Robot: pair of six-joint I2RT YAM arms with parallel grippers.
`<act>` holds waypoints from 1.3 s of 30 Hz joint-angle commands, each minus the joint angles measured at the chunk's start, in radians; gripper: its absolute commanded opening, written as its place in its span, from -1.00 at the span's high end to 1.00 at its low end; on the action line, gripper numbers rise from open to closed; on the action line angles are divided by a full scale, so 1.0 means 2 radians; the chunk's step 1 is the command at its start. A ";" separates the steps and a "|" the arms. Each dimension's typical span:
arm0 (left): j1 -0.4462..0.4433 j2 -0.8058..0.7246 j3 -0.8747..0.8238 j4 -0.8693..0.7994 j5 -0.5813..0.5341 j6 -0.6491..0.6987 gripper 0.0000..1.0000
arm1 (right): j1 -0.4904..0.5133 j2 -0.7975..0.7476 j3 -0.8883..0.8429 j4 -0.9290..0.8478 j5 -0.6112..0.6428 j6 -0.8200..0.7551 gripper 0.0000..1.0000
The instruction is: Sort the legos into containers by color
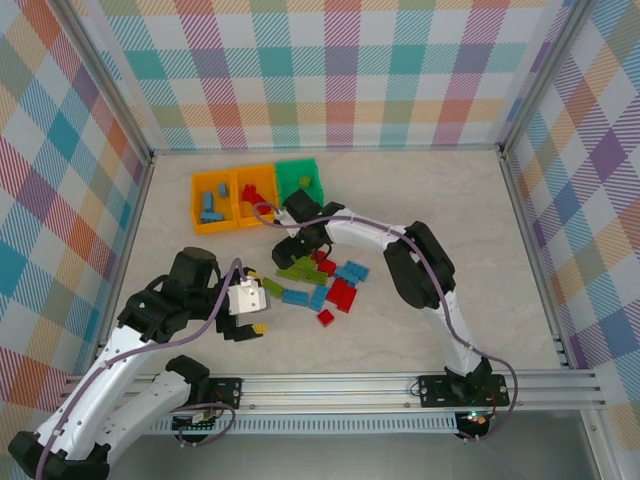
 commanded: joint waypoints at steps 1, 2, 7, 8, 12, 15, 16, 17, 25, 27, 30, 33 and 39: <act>-0.005 -0.003 -0.010 0.019 0.029 0.015 -0.81 | 0.005 0.015 0.025 -0.021 0.018 -0.007 -0.67; -0.005 -0.002 -0.011 0.021 0.030 0.015 -0.81 | 0.005 0.018 0.029 -0.023 0.023 -0.006 -0.61; -0.004 -0.002 -0.018 0.032 0.027 0.015 -0.93 | 0.005 0.032 0.042 -0.030 0.052 -0.002 -0.30; -0.004 -0.003 -0.018 0.033 0.026 0.015 -0.94 | 0.005 0.034 0.045 -0.031 0.057 -0.001 -0.24; -0.004 -0.004 -0.020 0.037 0.027 0.015 -0.97 | 0.005 0.040 0.054 -0.038 0.067 0.001 -0.04; -0.004 -0.006 -0.021 0.039 0.029 0.016 -0.98 | 0.005 0.040 0.057 -0.043 0.074 0.002 0.18; -0.004 -0.006 -0.021 0.039 0.030 0.017 -0.99 | 0.005 0.038 0.055 -0.043 0.078 0.002 0.26; -0.004 -0.006 -0.022 0.039 0.031 0.017 -0.99 | 0.005 0.035 0.053 -0.042 0.080 0.001 0.31; -0.003 -0.014 -0.031 0.060 0.025 0.017 -1.00 | 0.005 -0.092 -0.044 0.046 0.103 -0.026 0.50; -0.003 -0.020 -0.037 0.076 0.020 0.012 -1.00 | 0.005 -0.129 -0.071 0.085 0.107 -0.036 0.52; -0.002 -0.026 -0.047 0.094 0.018 0.007 -1.00 | 0.004 -0.171 -0.108 0.164 0.115 -0.057 0.50; -0.002 -0.029 -0.053 0.105 0.016 0.004 -1.00 | -0.001 -0.174 -0.120 0.236 0.134 -0.090 0.52; -0.002 -0.030 -0.063 0.117 0.017 0.003 -1.00 | -0.024 -0.094 -0.056 0.289 0.138 -0.100 0.53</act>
